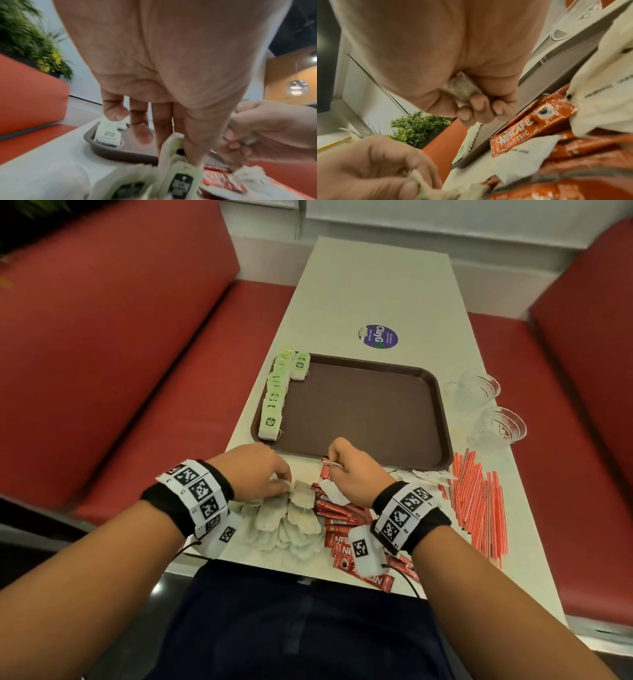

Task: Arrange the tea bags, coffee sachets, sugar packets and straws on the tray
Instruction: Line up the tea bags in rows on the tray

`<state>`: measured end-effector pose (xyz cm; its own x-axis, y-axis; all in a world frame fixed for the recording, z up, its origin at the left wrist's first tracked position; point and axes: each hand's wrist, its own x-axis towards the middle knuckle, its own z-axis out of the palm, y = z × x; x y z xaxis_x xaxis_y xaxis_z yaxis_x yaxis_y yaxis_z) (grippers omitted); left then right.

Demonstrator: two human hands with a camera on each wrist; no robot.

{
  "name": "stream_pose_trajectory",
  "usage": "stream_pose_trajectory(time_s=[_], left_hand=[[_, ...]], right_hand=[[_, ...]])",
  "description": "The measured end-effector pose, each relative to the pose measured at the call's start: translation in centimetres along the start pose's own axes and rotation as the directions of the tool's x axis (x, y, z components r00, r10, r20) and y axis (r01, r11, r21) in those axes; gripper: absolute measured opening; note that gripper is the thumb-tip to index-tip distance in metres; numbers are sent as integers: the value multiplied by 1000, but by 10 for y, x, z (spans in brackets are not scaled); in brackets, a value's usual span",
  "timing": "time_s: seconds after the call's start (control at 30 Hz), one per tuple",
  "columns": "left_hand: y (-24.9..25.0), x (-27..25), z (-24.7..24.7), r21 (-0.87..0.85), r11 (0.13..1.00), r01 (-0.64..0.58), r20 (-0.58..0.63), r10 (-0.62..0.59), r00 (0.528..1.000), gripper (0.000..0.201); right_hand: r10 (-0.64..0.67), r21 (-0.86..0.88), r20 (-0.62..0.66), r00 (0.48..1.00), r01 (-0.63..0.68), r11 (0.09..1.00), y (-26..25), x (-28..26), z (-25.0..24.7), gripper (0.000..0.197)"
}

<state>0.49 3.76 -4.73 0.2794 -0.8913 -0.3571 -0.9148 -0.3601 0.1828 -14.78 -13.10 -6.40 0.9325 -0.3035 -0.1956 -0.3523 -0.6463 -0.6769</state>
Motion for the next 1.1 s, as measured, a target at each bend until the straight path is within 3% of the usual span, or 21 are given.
stream_pose_trajectory(time_s=[0.13,0.27,0.4,0.5,0.7,0.83,0.9,0.97,1.1], left_hand=[[5,-9,-17,-134,991,1,-215,-30,976,15],[15,-15,-29,-253,964,-76,-327,-12,945,11],[22,-17,-41,-298,941,-161,-433,18,901,11],[19,-14,-41,-392,900,-189,-509,-41,860,7],[-1,9,-35,-507,854,-113,-462,-158,873,3],[-23,47,-48,-544,836,-75,-496,-248,832,9],[-40,74,-62,-546,837,-17,-512,-318,798,7],[-58,103,-75,-556,828,67,-499,-397,770,5],[-89,162,-86,-543,794,271,-351,-509,786,7]], right_hand=[[-31,12,-10,999,31,999,-6,-6,-1,19],[-133,22,-61,989,135,991,-17,-5,-3,22],[-176,56,-148,973,186,981,-22,3,-1,9],[-173,100,-213,962,197,975,-21,9,-4,4],[-123,203,-289,949,187,961,-23,27,-14,13],[-47,212,-275,960,108,971,-21,50,-25,16],[16,241,-263,965,50,969,-18,61,-34,26],[71,317,-229,971,6,948,-16,71,-40,23],[156,501,-159,975,-57,864,-16,86,-46,30]])
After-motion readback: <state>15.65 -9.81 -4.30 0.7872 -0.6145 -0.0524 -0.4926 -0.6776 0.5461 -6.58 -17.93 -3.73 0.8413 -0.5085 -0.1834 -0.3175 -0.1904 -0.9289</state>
